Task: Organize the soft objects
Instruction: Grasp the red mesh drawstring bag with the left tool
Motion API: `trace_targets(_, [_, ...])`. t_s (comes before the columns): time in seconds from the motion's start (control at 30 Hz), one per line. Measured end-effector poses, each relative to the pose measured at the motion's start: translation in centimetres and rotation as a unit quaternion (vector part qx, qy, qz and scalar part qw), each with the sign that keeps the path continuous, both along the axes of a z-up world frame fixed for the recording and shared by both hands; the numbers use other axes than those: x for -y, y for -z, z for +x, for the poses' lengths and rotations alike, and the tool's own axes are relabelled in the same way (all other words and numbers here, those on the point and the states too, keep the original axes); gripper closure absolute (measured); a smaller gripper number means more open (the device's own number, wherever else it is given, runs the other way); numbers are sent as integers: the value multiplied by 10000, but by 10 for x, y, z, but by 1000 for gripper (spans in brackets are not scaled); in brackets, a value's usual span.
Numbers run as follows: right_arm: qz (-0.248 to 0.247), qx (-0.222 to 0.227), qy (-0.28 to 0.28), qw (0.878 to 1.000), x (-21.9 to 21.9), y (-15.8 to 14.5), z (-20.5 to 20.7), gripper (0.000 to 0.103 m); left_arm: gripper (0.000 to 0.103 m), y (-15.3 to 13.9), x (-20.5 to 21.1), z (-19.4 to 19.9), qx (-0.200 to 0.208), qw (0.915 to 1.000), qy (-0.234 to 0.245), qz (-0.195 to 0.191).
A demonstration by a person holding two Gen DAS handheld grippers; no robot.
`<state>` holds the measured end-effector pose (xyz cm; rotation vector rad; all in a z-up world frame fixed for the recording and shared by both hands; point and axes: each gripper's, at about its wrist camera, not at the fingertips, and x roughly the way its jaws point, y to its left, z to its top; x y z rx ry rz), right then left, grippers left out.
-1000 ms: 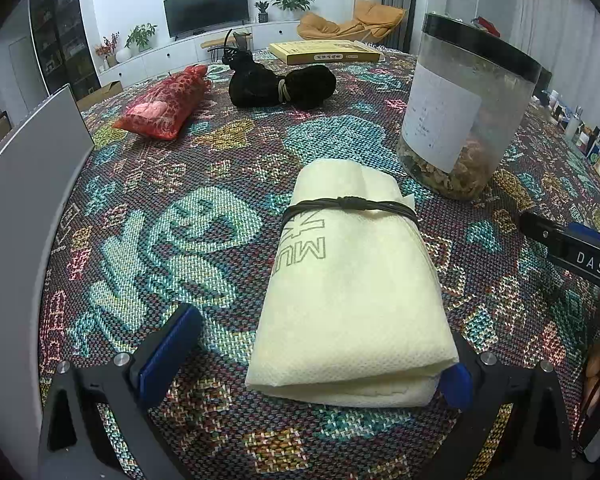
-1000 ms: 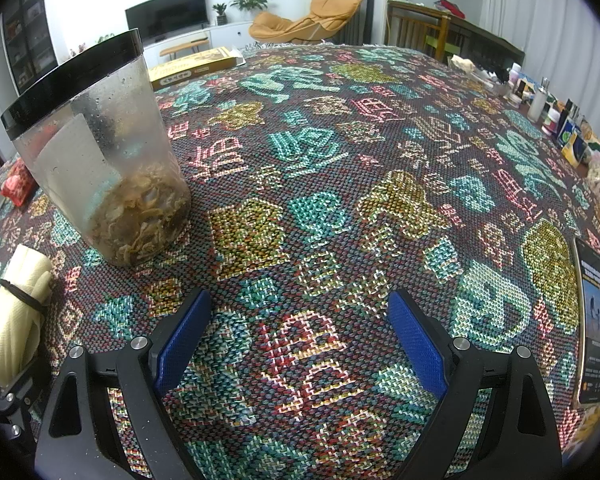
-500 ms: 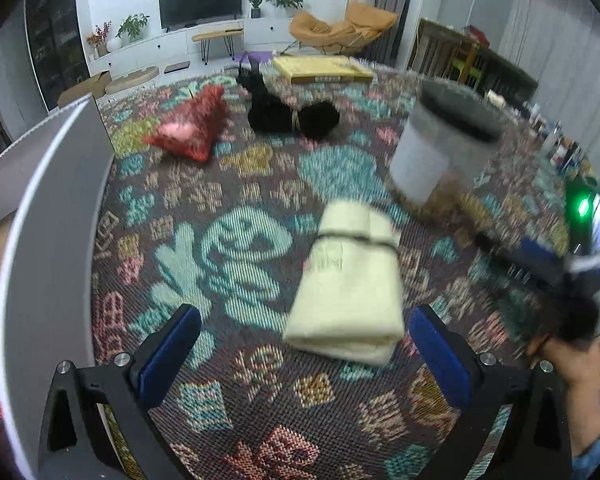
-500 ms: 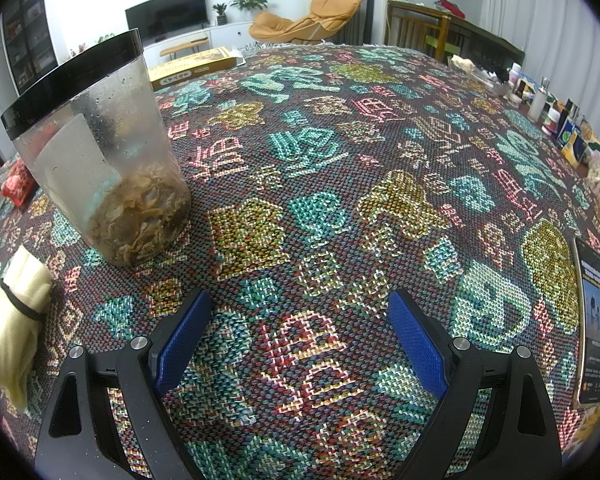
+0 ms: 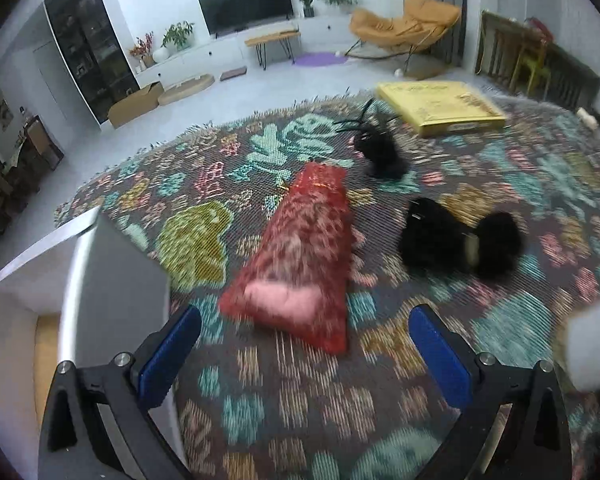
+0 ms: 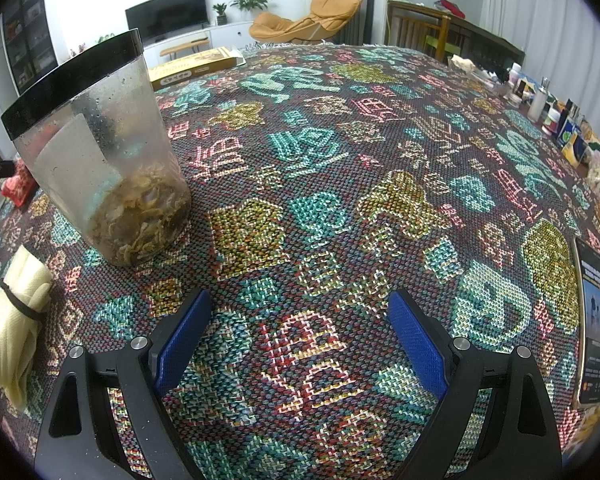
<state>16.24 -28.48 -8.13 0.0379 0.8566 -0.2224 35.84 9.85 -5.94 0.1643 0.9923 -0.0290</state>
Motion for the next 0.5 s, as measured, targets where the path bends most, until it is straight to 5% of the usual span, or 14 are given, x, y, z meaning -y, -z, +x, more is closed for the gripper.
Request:
trace_targets(0.2, [5,1,1,10000,0,0,0,10,2,32,0,41,-262,9994,-221,10])
trace_targets(0.23, [6,-3,-4,10000,0,0,0,10,11,36,-1,45,-308,9994,-182,-42])
trace_targets(0.27, [3,-9,-6,10000,0,0,1,9,49,38,-1,45,-347,9993,-133,-87])
trace_targets(0.3, [2,-13,-7,10000,0,0,1,9,68,40,-2,45,-433,9990,-113,-89])
trace_targets(0.5, [9,-17,-10,10000,-1,1,2,9,73,19,-5,0,-357,9982,63,-468])
